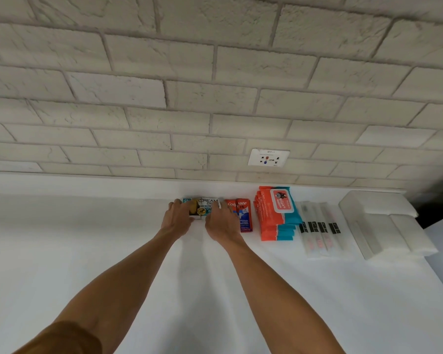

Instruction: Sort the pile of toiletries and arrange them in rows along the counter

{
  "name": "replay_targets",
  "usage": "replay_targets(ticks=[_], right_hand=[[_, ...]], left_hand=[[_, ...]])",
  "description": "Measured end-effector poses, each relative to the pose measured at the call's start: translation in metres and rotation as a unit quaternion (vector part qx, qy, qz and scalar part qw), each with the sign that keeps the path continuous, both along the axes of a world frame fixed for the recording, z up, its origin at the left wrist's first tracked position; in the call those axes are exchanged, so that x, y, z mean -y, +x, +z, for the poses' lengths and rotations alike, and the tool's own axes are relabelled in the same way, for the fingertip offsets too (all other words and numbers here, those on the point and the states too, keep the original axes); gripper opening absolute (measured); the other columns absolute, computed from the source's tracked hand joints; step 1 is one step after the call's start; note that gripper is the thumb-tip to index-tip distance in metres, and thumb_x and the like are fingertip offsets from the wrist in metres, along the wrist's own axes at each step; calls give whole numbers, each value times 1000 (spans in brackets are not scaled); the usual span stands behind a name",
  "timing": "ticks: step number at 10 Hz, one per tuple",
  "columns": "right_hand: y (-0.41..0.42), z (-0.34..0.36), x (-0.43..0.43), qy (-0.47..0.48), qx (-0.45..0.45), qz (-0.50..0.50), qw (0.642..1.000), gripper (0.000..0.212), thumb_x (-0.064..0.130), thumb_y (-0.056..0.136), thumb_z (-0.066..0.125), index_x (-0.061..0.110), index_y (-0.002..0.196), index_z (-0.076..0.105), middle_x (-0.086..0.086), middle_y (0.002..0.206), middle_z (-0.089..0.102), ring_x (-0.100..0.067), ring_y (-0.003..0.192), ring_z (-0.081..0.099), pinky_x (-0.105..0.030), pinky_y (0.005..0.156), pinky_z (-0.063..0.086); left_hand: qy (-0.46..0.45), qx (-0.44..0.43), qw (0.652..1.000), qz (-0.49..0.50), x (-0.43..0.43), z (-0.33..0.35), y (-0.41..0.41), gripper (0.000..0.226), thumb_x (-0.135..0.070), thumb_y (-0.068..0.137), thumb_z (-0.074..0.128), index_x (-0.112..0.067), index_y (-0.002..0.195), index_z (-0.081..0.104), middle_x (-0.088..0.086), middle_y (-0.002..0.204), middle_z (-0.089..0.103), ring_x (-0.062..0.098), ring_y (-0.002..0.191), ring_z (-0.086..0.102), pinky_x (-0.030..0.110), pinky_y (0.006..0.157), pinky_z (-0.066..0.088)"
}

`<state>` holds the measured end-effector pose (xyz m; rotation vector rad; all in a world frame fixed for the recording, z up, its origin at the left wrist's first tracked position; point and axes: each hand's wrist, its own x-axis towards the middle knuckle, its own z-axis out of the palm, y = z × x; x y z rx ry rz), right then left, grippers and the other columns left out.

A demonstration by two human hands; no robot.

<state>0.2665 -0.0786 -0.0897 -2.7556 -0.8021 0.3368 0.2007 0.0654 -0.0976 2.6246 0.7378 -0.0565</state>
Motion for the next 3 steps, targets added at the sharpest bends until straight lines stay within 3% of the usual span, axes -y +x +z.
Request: replay_targets(ticks=[1, 2, 3], right_hand=[[-7, 9, 8, -8, 26, 10, 1000, 52, 33, 108, 50, 12, 156, 42, -15, 167, 35, -38, 148, 41, -55, 115, 45], [-19, 22, 22, -19, 33, 23, 999, 59, 32, 109, 49, 14, 162, 34, -14, 172, 27, -38, 155, 31, -54, 123, 36], [-31, 23, 36, -11, 55, 16, 998, 60, 32, 108, 50, 14, 163, 34, -14, 171, 30, -38, 153, 35, -53, 123, 36]], left_hand=[[38, -1, 999, -4, 4, 6, -8, 58, -31, 95, 71, -20, 147, 48, 13, 132, 55, 33, 124, 51, 44, 98, 50], [56, 4, 998, -10, 15, 19, -25, 60, -32, 99, 63, -22, 153, 37, 11, 141, 51, 32, 129, 48, 44, 102, 46], [68, 5, 998, -16, 25, 26, -40, 63, -32, 101, 57, -21, 156, 29, 10, 146, 47, 32, 133, 46, 43, 105, 43]])
